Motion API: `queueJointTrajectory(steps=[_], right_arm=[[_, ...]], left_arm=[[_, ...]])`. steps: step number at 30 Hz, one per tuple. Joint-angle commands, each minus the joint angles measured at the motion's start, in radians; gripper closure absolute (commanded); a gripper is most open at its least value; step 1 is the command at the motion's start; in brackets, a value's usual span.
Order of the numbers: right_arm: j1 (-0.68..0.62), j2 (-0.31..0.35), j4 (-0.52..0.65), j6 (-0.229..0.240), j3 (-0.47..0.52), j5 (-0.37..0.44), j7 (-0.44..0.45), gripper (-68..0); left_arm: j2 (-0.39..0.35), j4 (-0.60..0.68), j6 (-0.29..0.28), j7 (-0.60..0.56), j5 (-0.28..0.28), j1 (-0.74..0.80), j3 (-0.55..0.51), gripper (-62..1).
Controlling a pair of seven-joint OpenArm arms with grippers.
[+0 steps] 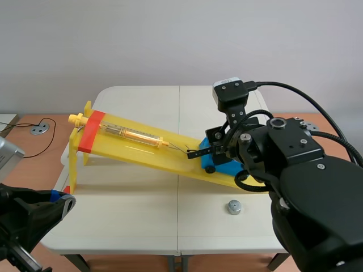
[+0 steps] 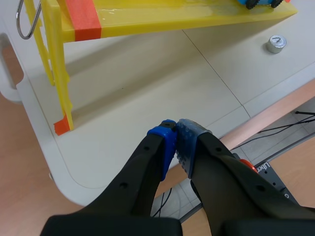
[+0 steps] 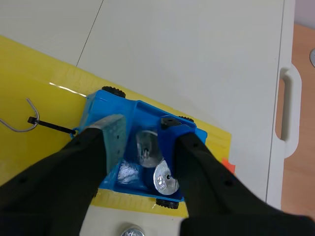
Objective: Place the four metal weights on the blue cart on the ramp.
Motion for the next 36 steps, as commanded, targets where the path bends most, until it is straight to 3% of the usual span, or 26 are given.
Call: queueJointTrajectory(steps=[1, 5, 11, 16, 25, 31, 36], right_arm=[[0.127, 0.004, 0.081, -0.045, 0.003, 0.006, 0.132, -22.8], [0.117, 0.028, 0.135, -0.044, 0.012, 0.007, 0.099, -23.4], [0.055, 0.116, 0.294, -0.039, 0.013, 0.008, 0.05, -23.4], [-0.029, 0.203, 0.408, 0.001, 0.042, 0.061, 0.01, -23.4], [-0.21, 0.346, 0.558, 0.132, 0.166, 0.291, -0.063, -23.4], [-0.314, 0.407, 0.618, 0.253, 0.274, 0.44, -0.109, -24.8], [-0.361, 0.409, 0.613, 0.302, 0.312, 0.456, -0.096, -28.0]], left_arm=[[0.021, 0.045, -0.028, -0.097, -0.074, -0.02, -0.015, -4.0], [0.021, 0.045, -0.028, -0.097, -0.074, -0.02, -0.015, -4.0], [0.021, 0.045, -0.028, -0.097, -0.074, -0.02, -0.015, -4.0], [0.021, 0.045, -0.028, -0.097, -0.074, -0.02, -0.015, -4.0], [0.021, 0.045, -0.028, -0.097, -0.074, -0.02, -0.015, -4.0], [0.021, 0.045, -0.028, -0.097, -0.074, -0.02, -0.015, -4.0], [0.021, 0.045, -0.028, -0.097, -0.074, -0.02, -0.015, -4.0]])
